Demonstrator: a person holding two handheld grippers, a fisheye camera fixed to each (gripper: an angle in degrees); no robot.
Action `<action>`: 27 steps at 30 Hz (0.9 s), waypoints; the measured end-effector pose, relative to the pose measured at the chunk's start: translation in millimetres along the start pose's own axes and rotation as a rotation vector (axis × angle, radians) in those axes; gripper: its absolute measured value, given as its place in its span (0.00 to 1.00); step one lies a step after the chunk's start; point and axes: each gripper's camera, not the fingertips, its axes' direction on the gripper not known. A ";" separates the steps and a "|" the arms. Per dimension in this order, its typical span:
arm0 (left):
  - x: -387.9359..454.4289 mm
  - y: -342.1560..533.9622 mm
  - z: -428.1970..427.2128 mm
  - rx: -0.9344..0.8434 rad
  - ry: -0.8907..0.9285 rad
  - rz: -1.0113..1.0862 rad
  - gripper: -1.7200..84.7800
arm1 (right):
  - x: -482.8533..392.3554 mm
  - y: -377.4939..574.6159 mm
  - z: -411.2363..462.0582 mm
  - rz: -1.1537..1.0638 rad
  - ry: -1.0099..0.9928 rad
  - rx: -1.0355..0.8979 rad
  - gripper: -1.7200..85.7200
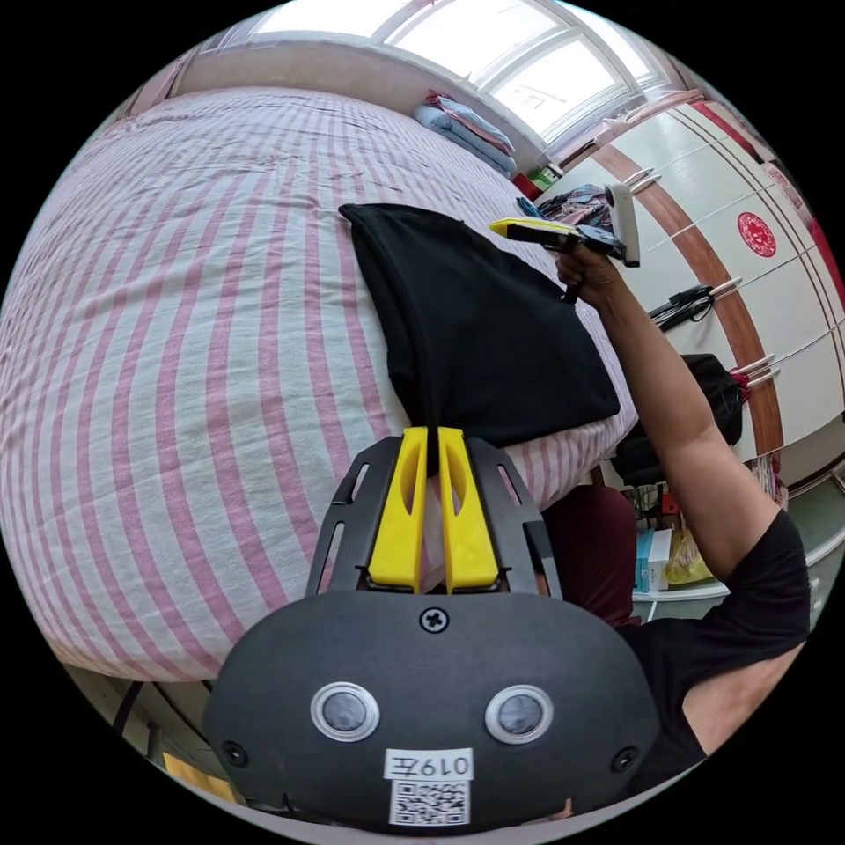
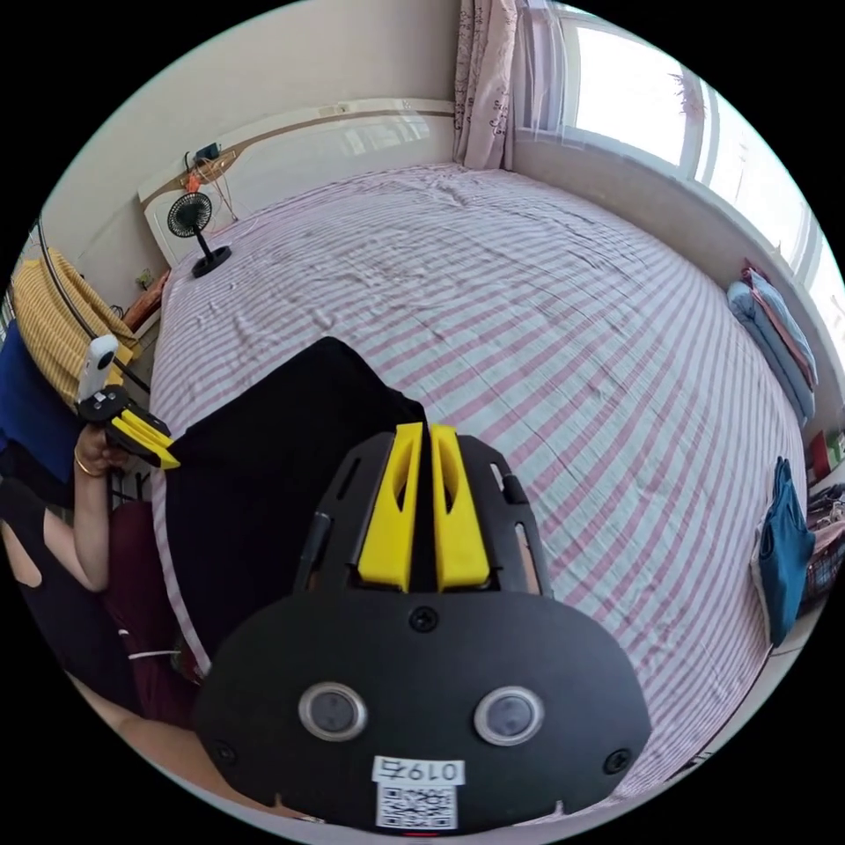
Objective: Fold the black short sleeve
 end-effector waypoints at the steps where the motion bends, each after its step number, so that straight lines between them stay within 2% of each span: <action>1: -0.2 -0.3 -0.6 -0.001 -0.001 0.000 0.05 | -3.0 2.2 5.7 -0.026 -0.005 -0.034 0.11; 5: -0.3 -1.0 -2.4 -0.003 -0.007 -0.001 0.05 | -7.2 9.5 22.5 -0.047 -0.022 -0.112 0.13; 8: -1.0 -1.1 -3.6 -0.003 -0.006 -0.001 0.05 | -6.3 23.4 30.7 -0.042 -0.023 -0.115 0.08; 9: -1.3 -1.1 -3.9 -0.003 -0.004 -0.002 0.05 | -5.2 30.5 32.4 -0.043 -0.037 -0.116 0.04; 13: -2.1 -1.3 -5.4 -0.004 -0.002 0.000 0.05 | -2.2 59.2 38.1 -0.024 -0.016 -0.112 0.02; 16: -2.1 -0.6 -6.9 -0.001 0.001 0.004 0.05 | -10.4 83.6 38.6 -0.012 0.086 -0.090 0.02; 19: -2.3 2.0 -10.6 0.003 0.008 0.019 0.05 | -23.9 112.1 26.5 -0.030 0.105 -0.051 0.02; 23: -10.8 10.4 -28.9 0.115 0.043 -0.016 0.04 | -49.9 175.3 -26.7 -0.006 0.124 0.147 0.01; 25: -15.8 13.5 -38.4 0.202 0.035 -0.067 0.04 | -63.3 244.6 -72.1 0.076 0.138 0.314 0.01; 27: -18.6 15.8 -43.9 0.243 0.021 -0.102 0.04 | -66.9 302.0 -97.1 0.152 0.144 0.368 0.01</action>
